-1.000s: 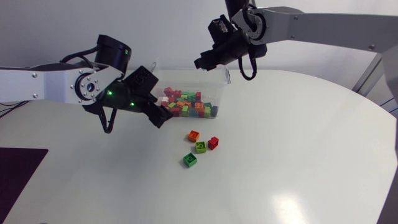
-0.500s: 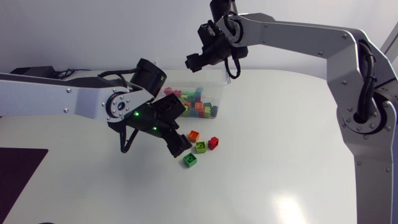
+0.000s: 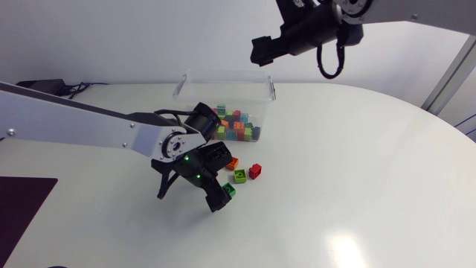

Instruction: Place the duplo bricks in the container

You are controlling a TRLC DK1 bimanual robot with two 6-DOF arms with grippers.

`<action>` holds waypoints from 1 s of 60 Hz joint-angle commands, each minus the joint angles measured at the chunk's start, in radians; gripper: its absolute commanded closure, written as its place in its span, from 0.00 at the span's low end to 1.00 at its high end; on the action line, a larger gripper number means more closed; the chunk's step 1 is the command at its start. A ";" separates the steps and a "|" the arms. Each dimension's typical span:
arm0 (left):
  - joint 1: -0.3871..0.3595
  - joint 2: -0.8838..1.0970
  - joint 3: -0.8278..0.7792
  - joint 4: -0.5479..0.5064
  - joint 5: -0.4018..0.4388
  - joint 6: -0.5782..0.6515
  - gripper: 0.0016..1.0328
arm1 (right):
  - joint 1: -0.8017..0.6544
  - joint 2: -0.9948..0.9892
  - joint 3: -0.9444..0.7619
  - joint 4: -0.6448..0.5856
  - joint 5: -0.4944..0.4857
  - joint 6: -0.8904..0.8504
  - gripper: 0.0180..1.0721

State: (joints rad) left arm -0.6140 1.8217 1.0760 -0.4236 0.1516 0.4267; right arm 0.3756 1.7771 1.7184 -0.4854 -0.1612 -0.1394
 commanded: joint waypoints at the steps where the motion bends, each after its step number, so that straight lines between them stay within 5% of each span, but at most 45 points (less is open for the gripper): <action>1: -0.007 0.045 0.055 -0.038 -0.007 0.000 0.05 | -0.015 -0.061 -0.100 0.010 -0.009 -0.025 0.05; 28: -0.033 0.148 0.187 -0.124 -0.009 0.000 0.14 | -0.066 -0.321 -0.457 0.030 -0.023 -0.055 0.05; 37: -0.039 0.165 0.203 -0.144 -0.009 -0.005 0.35 | -0.063 -0.366 -0.571 0.036 -0.031 -0.060 0.05; 48: -0.032 0.202 0.234 -0.190 -0.009 -0.006 0.71 | -0.035 -0.375 -0.689 0.050 -0.037 -0.080 0.05; 60: -0.041 0.186 0.216 -0.254 -0.009 0.006 0.74 | 0.028 -0.291 -0.758 0.085 -0.037 -0.112 0.08</action>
State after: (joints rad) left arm -0.6449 2.0018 1.2922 -0.6460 0.1478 0.4271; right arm 0.3775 1.4361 0.9928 -0.4213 -0.1909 -0.2260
